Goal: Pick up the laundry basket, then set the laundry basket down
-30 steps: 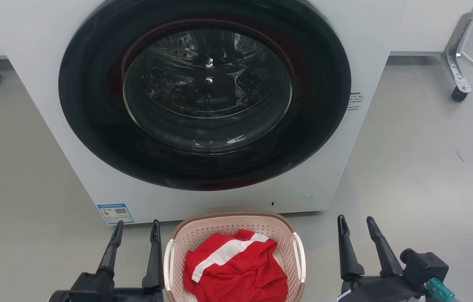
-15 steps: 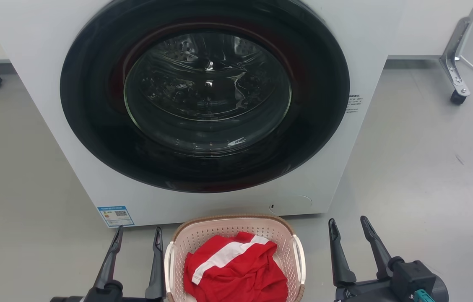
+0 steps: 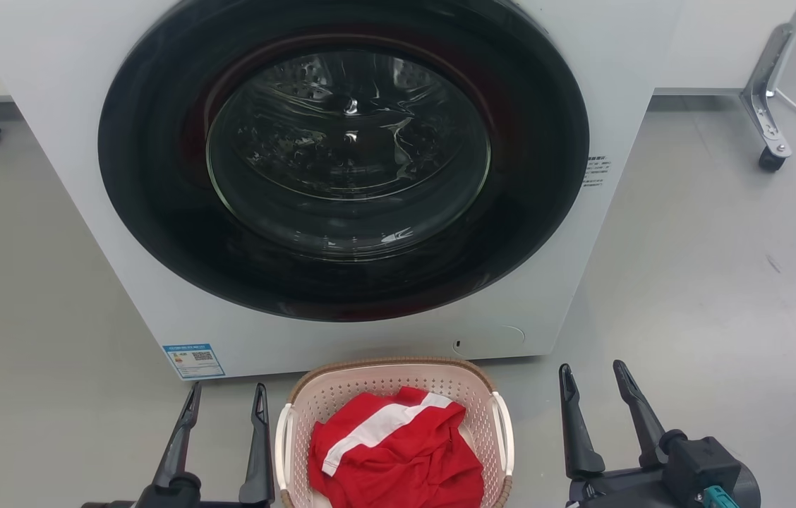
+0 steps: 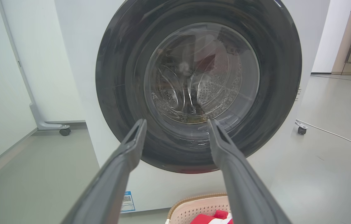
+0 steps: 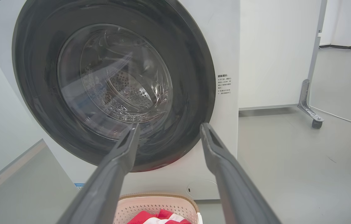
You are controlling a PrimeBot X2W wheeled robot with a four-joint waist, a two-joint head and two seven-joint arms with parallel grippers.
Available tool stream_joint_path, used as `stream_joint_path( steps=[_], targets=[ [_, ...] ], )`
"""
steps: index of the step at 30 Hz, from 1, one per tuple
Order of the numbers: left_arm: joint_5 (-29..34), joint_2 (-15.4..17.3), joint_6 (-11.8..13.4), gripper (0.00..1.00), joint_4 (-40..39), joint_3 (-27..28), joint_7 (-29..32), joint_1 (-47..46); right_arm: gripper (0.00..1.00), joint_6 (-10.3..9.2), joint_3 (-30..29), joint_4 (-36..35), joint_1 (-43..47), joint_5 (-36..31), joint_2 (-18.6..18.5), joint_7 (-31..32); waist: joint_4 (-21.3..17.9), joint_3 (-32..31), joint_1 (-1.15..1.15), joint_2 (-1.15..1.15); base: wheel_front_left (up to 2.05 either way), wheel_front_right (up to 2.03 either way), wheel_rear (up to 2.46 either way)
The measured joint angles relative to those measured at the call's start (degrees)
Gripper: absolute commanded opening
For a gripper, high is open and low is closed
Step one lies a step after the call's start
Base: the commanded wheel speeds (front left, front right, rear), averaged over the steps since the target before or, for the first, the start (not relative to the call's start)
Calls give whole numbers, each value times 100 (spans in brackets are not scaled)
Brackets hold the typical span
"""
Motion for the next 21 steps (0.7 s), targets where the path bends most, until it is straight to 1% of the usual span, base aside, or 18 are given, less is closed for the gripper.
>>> stream_joint_path(
  steps=[21],
  targets=[
    [-1, -19, 0, 100, -80, 27, -1, -2, 100, 0, -25, -105, 1, 1, -1, -14, -5, 124, 1, 0, 0, 0, 0]
  ],
)
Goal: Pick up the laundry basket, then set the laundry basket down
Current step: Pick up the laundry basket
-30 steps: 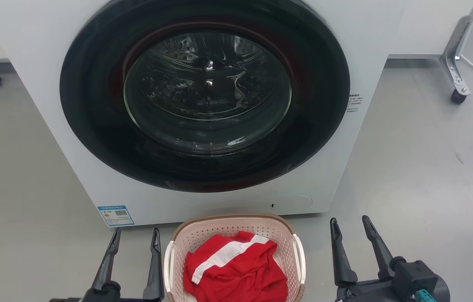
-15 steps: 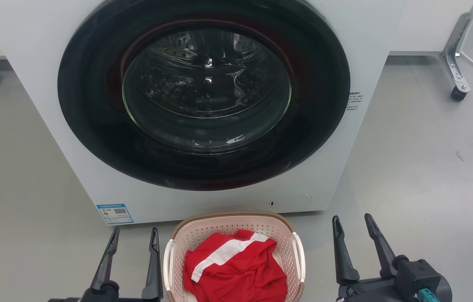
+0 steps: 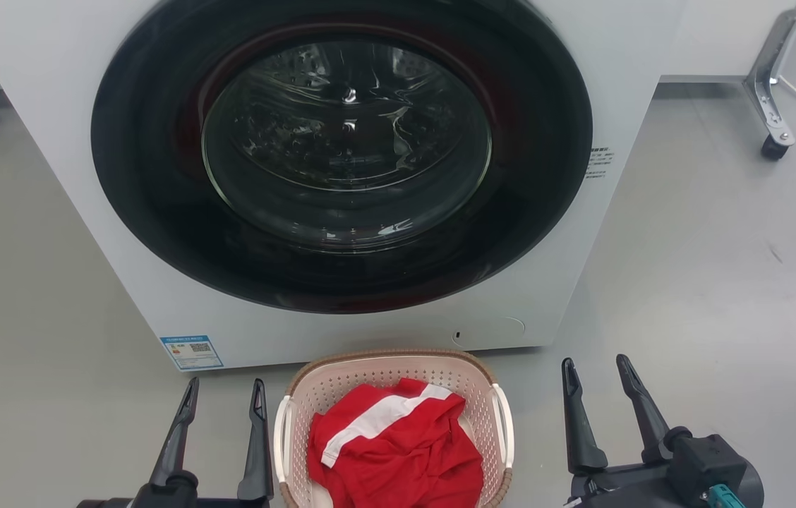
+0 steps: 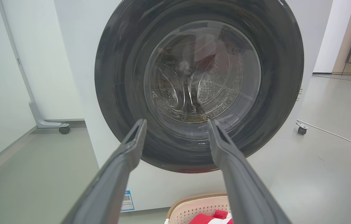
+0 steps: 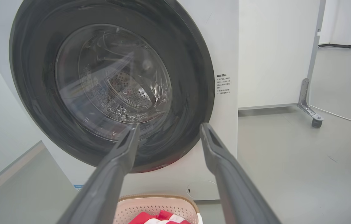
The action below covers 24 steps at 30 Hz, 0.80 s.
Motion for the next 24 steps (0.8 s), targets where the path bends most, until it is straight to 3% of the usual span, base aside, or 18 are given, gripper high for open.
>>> stream_joint_path(
  steps=[10, 24],
  targets=[
    [0, -5, 0, 100, -78, 4, 0, -98, 100, 0, -102, -40, -74, -10, 0, -2, -2, 422, 0, 0, 0, 0, 0],
    [-166, -36, -7, 100, 320, 29, -1, -982, 100, 0, -191, 227, -1050, -10, -8, -11, -24, 1402, 1, 1, 0, 0, 0]
  ],
)
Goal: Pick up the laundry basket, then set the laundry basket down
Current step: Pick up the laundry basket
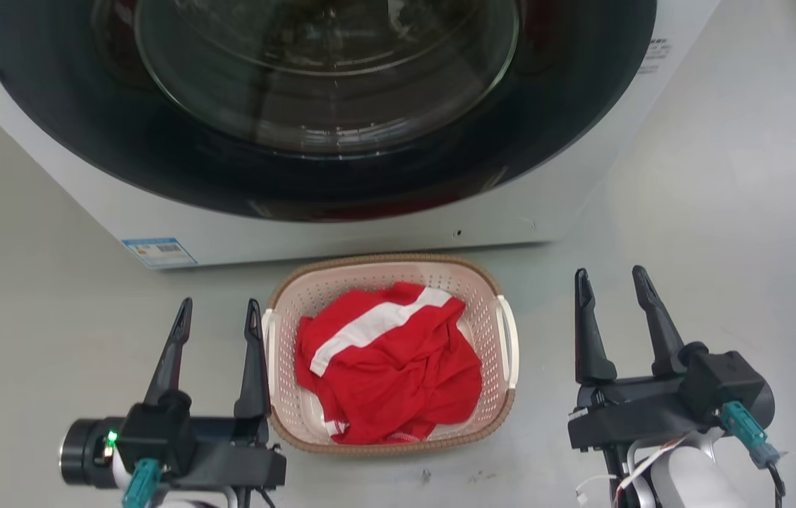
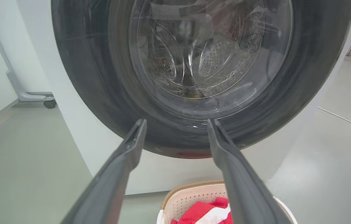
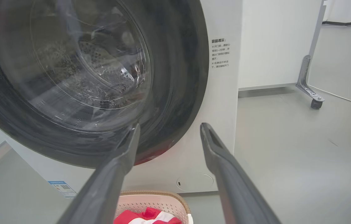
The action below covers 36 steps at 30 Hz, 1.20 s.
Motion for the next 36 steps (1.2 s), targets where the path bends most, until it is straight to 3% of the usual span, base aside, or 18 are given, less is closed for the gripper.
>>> stream_joint_path(
  steps=[23, 36],
  targets=[
    [-132, -66, -69, 100, 1727, 26, -18, -2008, 100, 12, -193, 1510, -1780, 10, -51, -14, 17, 1961, 0, 1, 0, 0, 0],
    [-447, -88, -201, 100, 2875, -62, -22, -2626, 100, 187, -112, 2626, -2346, 2, -62, -15, 141, 2784, -1, 1, 0, 0, 0]
  ],
)
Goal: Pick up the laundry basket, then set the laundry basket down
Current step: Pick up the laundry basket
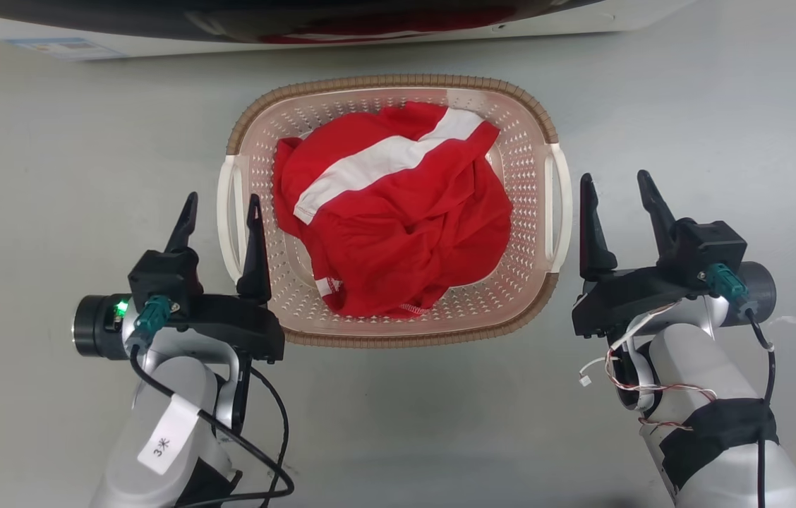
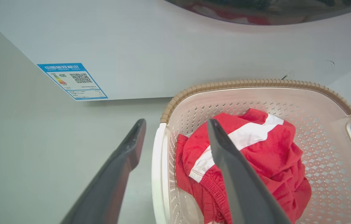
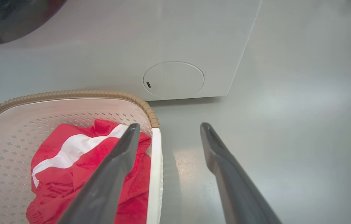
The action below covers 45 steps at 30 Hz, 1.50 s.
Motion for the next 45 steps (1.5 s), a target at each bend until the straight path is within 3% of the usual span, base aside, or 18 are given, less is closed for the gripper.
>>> stream_joint_path(
  steps=[8, 25, 42, 45],
  targets=[
    [-34, -10, -54, 100, 508, -54, 0, -243, 100, 90, 336, 324, -210, 194, -8, 0, 23, 180, -1, 0, 0, 0, 0],
    [-83, -33, -110, 100, 1368, 59, 0, -851, 100, 85, 637, 849, -741, 561, -24, 1, 95, 836, -1, -1, 0, 0, 0],
    [-430, -40, -311, 100, 2045, -378, -1, -1255, 100, 85, 1185, 1259, -1016, 878, -34, 0, 147, 1030, -1, -2, 0, 0, 0],
    [-472, -42, -311, 100, 2076, -458, -1, -1368, 89, 80, 1260, 1306, -1118, 918, -35, 0, 143, 1062, 0, -2, 0, 0, 0]
  ],
)
